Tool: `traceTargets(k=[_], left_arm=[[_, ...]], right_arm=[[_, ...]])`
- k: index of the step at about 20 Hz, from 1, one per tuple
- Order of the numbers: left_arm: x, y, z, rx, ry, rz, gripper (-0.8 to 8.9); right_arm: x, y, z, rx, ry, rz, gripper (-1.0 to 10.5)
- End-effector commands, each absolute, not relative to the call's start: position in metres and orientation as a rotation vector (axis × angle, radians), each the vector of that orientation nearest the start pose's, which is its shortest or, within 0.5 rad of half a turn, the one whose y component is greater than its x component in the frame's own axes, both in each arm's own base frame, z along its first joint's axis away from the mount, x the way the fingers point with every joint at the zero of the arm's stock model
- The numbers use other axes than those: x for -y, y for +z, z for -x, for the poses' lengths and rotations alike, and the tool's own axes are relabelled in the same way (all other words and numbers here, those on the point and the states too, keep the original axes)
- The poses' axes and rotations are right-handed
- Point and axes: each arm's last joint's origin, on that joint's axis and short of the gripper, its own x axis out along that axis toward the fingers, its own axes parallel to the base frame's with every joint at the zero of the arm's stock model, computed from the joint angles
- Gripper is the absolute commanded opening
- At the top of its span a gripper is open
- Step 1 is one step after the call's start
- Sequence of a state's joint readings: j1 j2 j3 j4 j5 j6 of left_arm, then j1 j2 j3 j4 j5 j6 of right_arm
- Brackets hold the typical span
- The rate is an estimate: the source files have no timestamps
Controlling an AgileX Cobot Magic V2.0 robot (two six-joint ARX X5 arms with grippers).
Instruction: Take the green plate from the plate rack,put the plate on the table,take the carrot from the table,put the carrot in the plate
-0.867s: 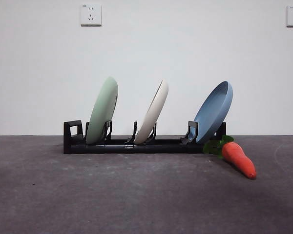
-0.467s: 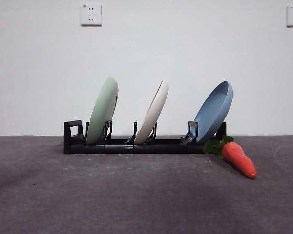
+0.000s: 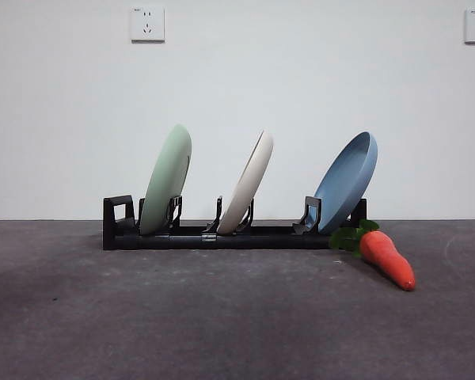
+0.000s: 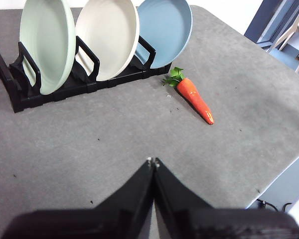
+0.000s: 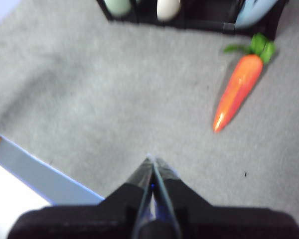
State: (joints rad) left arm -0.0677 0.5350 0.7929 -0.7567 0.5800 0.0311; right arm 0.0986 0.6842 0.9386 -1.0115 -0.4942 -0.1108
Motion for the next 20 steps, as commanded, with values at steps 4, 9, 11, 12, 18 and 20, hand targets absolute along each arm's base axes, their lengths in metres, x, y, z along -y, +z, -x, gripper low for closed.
traceTargets(k=[4, 9, 11, 12, 18, 20], left_arm=[[0.022, 0.315, -0.094, -0.474, -0.642, 0.086, 4.81], [0.022, 0.324, -0.100, -0.448, -0.643, 0.079, 5.59], [0.023, 0.329, -0.108, -0.445, -0.643, 0.078, 5.59], [0.024, 0.331, -0.115, -0.450, -0.644, 0.079, 5.58], [0.040, 0.337, -0.182, -0.433, -0.704, 0.059, 5.57], [0.051, 0.338, -0.210, -0.445, -0.695, 0.041, 5.57]], right_arm=[[-0.025, 0.326, -0.107, -0.720, 0.613, -0.033, 4.7], [-0.025, 0.326, -0.107, -0.723, 0.613, -0.034, 6.6], [-0.025, 0.326, -0.107, -0.723, 0.612, -0.034, 6.6], [-0.025, 0.326, -0.107, -0.723, 0.612, -0.034, 6.6], [-0.025, 0.326, -0.107, -0.723, 0.612, -0.034, 6.6], [-0.025, 0.326, -0.107, -0.723, 0.612, -0.034, 6.6]])
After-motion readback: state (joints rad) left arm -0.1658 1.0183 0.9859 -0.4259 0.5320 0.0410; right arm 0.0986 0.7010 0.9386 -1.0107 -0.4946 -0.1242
